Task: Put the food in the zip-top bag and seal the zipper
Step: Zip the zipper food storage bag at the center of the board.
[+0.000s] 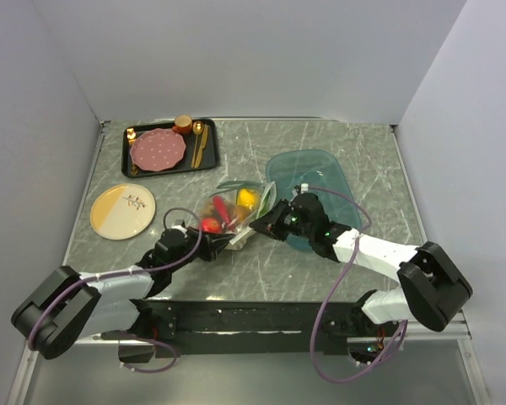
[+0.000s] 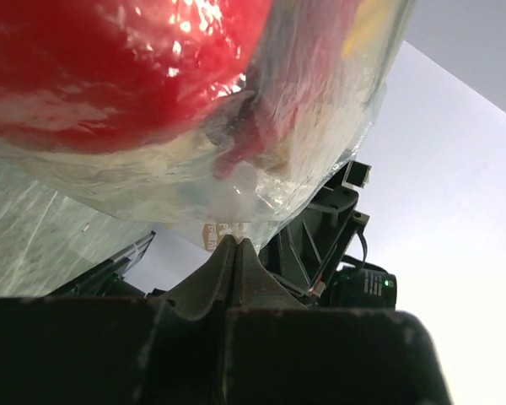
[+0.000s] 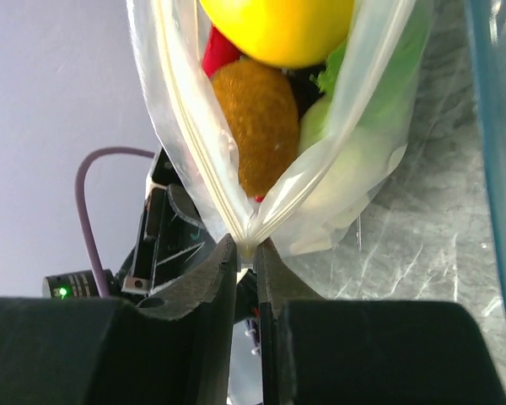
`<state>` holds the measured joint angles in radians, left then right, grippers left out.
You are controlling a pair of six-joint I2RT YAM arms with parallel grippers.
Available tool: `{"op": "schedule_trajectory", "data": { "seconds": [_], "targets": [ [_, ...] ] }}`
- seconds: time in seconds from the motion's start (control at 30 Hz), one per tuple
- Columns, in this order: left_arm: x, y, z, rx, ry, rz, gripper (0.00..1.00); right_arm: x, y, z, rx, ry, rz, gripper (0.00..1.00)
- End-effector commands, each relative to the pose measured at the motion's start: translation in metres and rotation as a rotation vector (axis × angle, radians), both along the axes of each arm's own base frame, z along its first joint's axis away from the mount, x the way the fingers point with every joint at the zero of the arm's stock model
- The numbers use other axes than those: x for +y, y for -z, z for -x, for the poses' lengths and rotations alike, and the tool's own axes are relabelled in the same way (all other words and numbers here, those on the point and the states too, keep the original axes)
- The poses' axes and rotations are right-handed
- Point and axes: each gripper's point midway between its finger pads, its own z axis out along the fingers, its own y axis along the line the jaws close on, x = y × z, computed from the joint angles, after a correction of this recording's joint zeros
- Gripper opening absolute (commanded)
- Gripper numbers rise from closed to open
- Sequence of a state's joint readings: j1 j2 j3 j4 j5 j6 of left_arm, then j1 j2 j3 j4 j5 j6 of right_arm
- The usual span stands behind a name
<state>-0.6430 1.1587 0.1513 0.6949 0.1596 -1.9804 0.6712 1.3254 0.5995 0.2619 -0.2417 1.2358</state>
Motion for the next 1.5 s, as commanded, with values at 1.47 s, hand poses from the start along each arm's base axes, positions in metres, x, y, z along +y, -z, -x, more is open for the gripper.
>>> {"op": "schedule_trajectory", "data": {
  "seconds": [1.47],
  "targets": [
    [0.124, -0.041, 0.004, -0.095, -0.408, -0.319, 0.01, -0.080, -0.011, -0.075, -0.138, 0.154, 0.118, 0.03]
  ]
}}
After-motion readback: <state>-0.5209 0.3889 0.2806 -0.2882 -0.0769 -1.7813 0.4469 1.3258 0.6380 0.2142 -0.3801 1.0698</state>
